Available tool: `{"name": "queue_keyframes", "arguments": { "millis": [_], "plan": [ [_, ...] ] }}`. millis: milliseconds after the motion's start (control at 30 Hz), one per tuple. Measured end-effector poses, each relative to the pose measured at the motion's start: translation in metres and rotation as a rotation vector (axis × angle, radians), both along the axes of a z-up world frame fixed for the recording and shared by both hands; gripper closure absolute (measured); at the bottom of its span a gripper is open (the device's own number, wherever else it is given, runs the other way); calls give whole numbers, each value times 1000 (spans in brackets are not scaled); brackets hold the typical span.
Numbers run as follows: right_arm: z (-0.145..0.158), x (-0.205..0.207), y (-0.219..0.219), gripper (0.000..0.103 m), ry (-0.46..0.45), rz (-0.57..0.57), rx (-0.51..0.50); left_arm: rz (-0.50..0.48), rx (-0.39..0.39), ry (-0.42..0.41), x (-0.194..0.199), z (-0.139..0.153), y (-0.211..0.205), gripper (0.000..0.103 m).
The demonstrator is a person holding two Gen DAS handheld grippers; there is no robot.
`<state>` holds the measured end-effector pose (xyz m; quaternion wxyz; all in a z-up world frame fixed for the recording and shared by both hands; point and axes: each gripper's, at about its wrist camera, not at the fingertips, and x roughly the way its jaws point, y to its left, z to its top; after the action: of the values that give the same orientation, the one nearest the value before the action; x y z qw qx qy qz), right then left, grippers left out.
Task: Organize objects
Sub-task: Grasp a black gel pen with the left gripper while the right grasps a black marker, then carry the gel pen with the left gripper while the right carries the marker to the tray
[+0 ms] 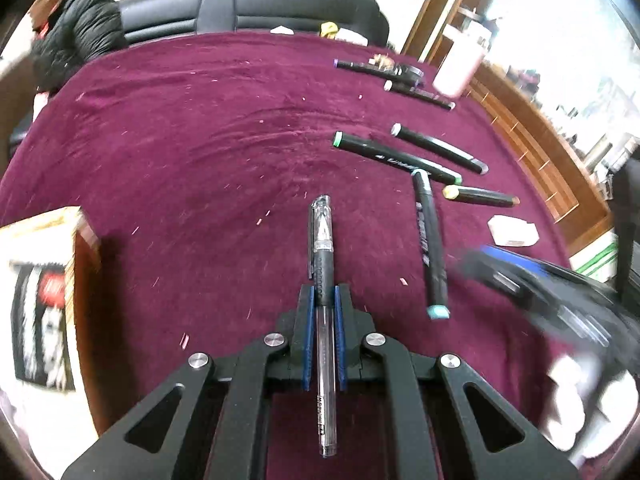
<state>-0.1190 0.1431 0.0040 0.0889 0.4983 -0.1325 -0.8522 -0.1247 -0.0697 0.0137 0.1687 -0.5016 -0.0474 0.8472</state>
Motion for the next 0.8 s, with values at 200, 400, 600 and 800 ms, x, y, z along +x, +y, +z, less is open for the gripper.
{"name": "queue_keyframes", "arguments": {
  "millis": [200, 400, 600, 800],
  "plan": [
    [-18, -30, -27, 53, -42, -88, 150, 11, 88, 44, 43, 25, -31, 96],
    [-21, -32, -41, 90, -11, -104, 290, 25, 137, 72, 68, 37, -60, 96],
    [-15, -17, -23, 91, -52, -100, 126, 92, 172, 94, 92, 41, -101, 96],
    [-1, 16, -32, 90, -70, -45, -92, 193, 181, 129, 123, 50, -156, 96]
  ]
}}
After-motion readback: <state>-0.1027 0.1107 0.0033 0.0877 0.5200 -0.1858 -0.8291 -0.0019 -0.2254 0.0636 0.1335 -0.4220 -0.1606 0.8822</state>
